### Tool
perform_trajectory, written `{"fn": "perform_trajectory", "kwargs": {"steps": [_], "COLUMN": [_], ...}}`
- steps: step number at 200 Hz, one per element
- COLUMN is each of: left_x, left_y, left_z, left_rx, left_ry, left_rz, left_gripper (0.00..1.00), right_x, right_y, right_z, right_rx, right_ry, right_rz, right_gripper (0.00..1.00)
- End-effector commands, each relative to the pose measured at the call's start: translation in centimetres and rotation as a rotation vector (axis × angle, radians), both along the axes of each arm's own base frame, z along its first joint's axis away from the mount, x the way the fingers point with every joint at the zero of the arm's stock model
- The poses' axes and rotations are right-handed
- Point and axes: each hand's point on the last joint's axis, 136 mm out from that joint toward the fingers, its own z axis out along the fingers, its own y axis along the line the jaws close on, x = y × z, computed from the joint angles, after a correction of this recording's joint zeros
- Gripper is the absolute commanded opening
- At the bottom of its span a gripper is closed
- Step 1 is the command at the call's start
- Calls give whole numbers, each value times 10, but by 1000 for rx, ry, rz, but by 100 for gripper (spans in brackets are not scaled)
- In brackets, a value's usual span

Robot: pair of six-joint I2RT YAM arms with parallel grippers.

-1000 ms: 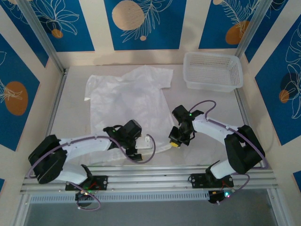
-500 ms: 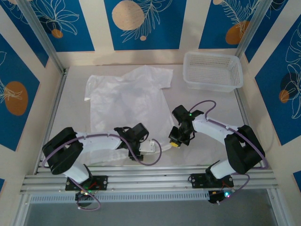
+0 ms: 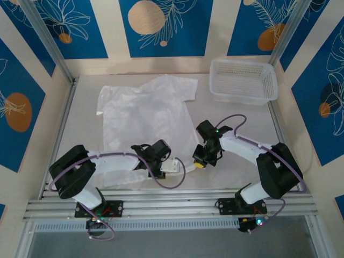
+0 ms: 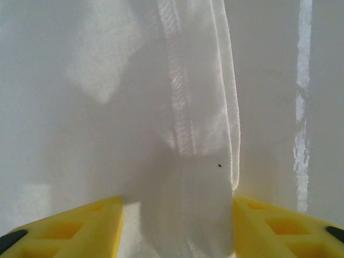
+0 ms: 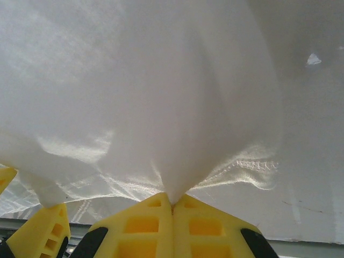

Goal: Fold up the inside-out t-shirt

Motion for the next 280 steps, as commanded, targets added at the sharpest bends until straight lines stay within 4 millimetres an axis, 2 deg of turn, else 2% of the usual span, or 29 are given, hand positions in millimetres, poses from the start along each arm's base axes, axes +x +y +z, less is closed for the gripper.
{"fn": "perform_trajectory", "kwargs": {"steps": [1, 32, 58, 95, 112, 130, 138, 151, 158, 165, 182, 197, 203, 220, 241, 249, 261, 280], "left_x": [-2, -3, -4, -5, -4, -3, -2, -1, -2, -1, 2, 4, 5, 10, 13, 14, 16, 19], "left_y": [-9, -11, -11, -11, -11, -9, -9, -9, -10, -12, -20, -25, -26, -28, -26, -26, -25, -26], "left_z": [10, 16, 14, 13, 12, 10, 10, 12, 15, 22, 43, 64, 71, 89, 99, 103, 108, 116], "left_rx": [-37, -56, -53, -49, -45, -33, -34, -44, -60, -86, -169, -242, -266, -320, -348, -356, -372, -401], "left_ry": [15, 21, 29, 40, 35, 29, 26, 20, 21, 21, 23, 13, 4, -28, -50, -59, -71, -87], "left_rz": [-21, -15, -17, -14, -11, -8, -5, 2, 6, 16, 41, 55, 60, 69, 73, 74, 81, 90], "left_gripper": [55, 50, 35, 32, 25, 9, 0, 0, 0, 0, 0, 0, 0, 0, 0, 0, 0, 0], "right_x": [-2, -3, -3, -3, -4, -4, -3, 1, 5, 10, 24, 35, 39, 44, 29, 21, 11, 5], "right_y": [-1, 0, 0, 0, -1, -2, -2, -2, -3, -1, 5, 7, 6, 19, 42, 47, 53, 64], "right_z": [6, 6, 5, 5, 4, 4, 5, 10, 16, 23, 51, 77, 86, 116, 144, 149, 148, 134], "right_rx": [-8, -9, -10, -14, -17, -21, -21, -15, -16, -4, 45, 80, 84, 167, 252, 251, 201, 115], "right_ry": [-3, -4, -1, -1, 1, -1, -5, -26, -55, -100, -268, -444, -515, -780, -1194, -1345, -1529, -1613], "right_rz": [15, 17, 21, 20, 18, 14, 12, 23, 33, 57, 137, 199, 217, 332, 537, 617, 755, 955], "right_gripper": [0, 0, 0, 0, 0, 1, 3, 11, 20, 30, 46, 49, 58, 58, 59, 61, 69, 72]}}
